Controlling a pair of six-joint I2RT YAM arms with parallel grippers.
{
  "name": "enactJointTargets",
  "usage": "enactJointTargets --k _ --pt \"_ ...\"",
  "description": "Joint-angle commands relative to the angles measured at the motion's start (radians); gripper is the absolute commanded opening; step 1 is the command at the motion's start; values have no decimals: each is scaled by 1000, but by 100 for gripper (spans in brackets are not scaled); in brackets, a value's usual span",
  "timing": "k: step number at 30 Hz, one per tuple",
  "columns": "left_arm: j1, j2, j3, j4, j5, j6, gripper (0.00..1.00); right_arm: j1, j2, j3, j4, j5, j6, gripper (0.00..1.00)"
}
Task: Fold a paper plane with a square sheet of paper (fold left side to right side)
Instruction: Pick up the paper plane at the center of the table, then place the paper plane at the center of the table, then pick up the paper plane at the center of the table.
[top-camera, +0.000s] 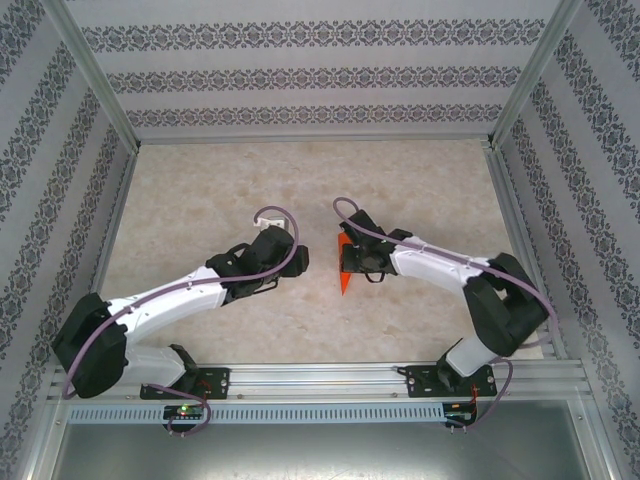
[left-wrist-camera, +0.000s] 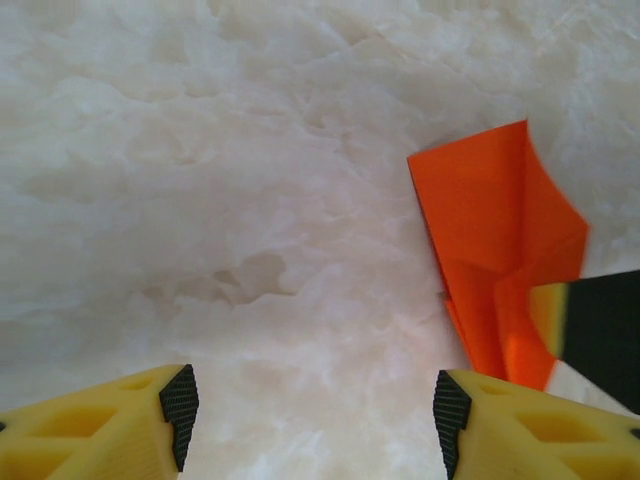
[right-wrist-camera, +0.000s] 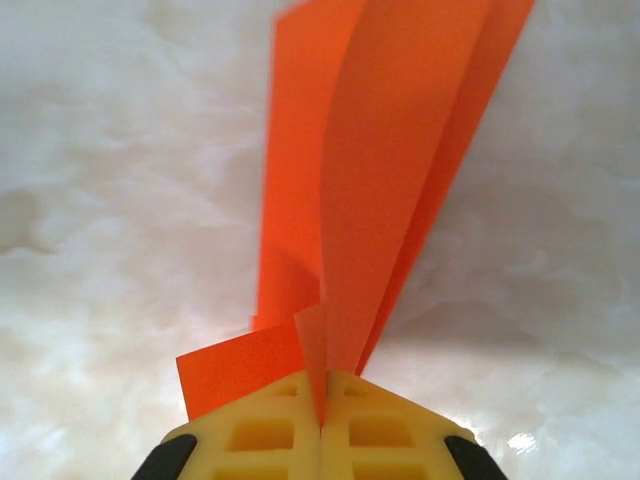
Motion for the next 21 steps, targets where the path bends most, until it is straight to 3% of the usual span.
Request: enactJointTargets --k 1,5,10,14,21 --pt "11 -49 11 -89 -101 45 67 2 -110 -9 49 -53 -39 0" --pt "11 -102 8 -117 -152 59 69 -55 -171 -149 231 -203 5 0" --pt "11 -132 0 -120 -168 55 71 -139 -90 -296 426 -345 62 3" --pt "11 -122 6 -122 -154 43 71 -188 -98 -334 384 -278 23 16" --pt "11 -100 20 -114 -147 35 72 -199 -235 -285 53 -29 -89 37"
